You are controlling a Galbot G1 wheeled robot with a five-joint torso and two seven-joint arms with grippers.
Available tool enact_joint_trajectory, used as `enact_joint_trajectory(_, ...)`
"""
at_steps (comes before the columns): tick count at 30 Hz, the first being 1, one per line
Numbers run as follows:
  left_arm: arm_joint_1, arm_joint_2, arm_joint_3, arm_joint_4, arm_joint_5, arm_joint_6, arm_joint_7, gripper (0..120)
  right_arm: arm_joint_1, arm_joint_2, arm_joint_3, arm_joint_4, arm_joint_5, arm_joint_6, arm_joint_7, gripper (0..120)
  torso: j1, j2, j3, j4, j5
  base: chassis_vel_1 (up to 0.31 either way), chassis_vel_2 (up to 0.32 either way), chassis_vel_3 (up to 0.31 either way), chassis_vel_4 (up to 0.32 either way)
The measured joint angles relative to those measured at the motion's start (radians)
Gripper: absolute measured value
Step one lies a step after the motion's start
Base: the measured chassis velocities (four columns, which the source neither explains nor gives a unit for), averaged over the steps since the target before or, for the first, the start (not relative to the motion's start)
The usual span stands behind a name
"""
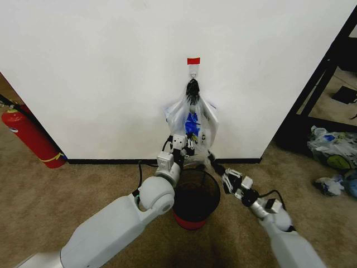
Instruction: Pick up the garbage bag from the wall and place it over the trash bin.
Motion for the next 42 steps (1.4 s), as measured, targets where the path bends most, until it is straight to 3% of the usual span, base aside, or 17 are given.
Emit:
enact_joint_trajectory(6,0.024,0.009,-0.03,-0.004,0.004,0.0,0.004,0,0.018,-0.037,0.039,-0.003,0.041,-0.045,-0.081,34,0.0,0.0,0.0,0.0,0.0,0.0,0.0,0.0,0.0)
enact_joint_trajectory(8,0.038,0.009,-0.044,-0.005,0.009,-0.003,0.006,0,0.032,-0.042,0.027,0.006,0.06,-0.023,0.006,46,0.0,0.0,0.0,0.0,-0.0001,0.0,0.0,0.0,0.0)
enact_joint_trajectory(9,0.038,0.009,-0.044,-0.005,0.009,-0.003,0.006,0,0.032,-0.042,0.027,0.006,0.06,-0.023,0.006,46,0.0,0.0,0.0,0.0,-0.0001,0.0,0.0,0.0,0.0)
enact_joint_trajectory(12,0.055,0.007,-0.06,-0.006,0.019,-0.007,0.008,0,0.049,-0.036,-0.079,0.068,0.059,-0.008,0.328,57,0.0,0.0,0.0,0.0003,0.0,0.0,0.0,0.0,0.0)
enact_joint_trajectory(16,0.055,-0.005,-0.06,0.017,0.03,-0.009,0.013,0,0.114,-0.033,-0.224,0.101,-0.058,-0.048,0.609,74,0.0,0.0,0.0,0.0005,0.0,0.0,0.0,0.0,0.0)
enact_joint_trajectory(18,0.053,-0.01,-0.059,0.021,0.032,-0.009,0.014,0,0.133,-0.033,-0.247,0.097,-0.076,-0.052,0.643,77,0.0,0.0,0.0,0.0003,-0.0002,0.0,0.0,0.0,0.0)
enact_joint_trajectory(23,0.057,-0.033,-0.053,0.025,0.039,-0.01,0.015,0,0.294,-0.026,-0.431,0.009,-0.072,-0.067,0.828,98,0.0,0.0,0.0,0.0002,-0.0005,0.0,0.0,0.0,0.0)
enact_joint_trajectory(26,0.061,-0.038,-0.053,0.024,0.043,-0.009,0.016,0,0.326,-0.013,-0.477,-0.009,-0.055,-0.089,0.888,95,0.0,0.0,0.0,0.0005,0.0001,0.0,0.0,0.0,0.0)
enact_joint_trajectory(32,0.064,-0.036,-0.058,0.017,0.046,-0.005,0.016,0,0.399,0.013,-0.522,-0.083,-0.073,-0.109,0.897,77,0.0,0.0,0.0,0.0001,0.0,0.0,0.0,0.0,0.0)
enact_joint_trajectory(42,0.076,-0.027,-0.073,0.001,0.046,0.003,0.015,0,0.461,0.014,-0.55,-0.135,-0.135,-0.15,0.77,39,0.0,0.0,0.0,0.0002,-0.0001,0.0,0.0,0.0,0.0)
